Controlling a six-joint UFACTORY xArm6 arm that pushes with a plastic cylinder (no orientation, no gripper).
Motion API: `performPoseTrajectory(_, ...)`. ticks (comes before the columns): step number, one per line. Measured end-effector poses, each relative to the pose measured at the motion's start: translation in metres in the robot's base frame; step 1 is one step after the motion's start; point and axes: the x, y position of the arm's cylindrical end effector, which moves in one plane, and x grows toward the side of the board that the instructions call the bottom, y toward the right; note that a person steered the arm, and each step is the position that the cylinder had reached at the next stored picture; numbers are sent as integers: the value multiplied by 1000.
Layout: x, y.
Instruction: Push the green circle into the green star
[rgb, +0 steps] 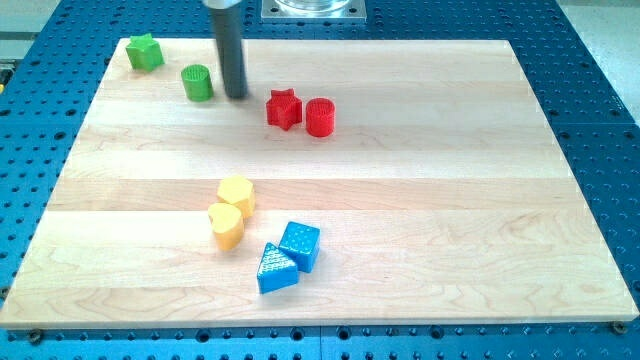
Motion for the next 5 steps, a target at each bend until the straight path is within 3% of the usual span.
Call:
performPoseTrajectory(1,-1,-40)
performPoseTrajectory(2,34,-34)
performPoseTrajectory(3,-16,-57)
performPoseTrajectory(5,-23,-45)
